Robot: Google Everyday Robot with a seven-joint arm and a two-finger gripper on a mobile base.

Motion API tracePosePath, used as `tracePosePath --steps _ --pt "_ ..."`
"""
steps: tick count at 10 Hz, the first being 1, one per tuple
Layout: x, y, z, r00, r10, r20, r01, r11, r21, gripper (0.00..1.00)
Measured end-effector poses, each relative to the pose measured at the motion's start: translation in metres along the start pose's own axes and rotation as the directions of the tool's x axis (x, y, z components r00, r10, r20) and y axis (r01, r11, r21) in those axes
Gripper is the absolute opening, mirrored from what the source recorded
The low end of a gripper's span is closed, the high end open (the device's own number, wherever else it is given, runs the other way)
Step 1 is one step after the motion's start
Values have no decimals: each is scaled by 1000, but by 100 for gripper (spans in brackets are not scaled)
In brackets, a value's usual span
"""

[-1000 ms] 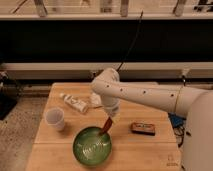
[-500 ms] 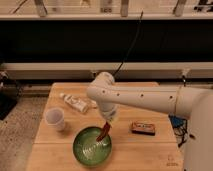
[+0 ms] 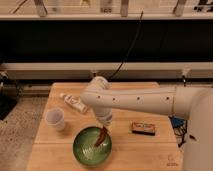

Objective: Place the pepper in the ceramic bowl

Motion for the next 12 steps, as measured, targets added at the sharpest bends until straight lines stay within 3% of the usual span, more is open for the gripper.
tracePosePath --steps 10,12 --pt "-34 -3 -1 995 -86 -44 86 996 5 3" --pt "-34 -2 0 994 -97 -48 97 995 6 10"
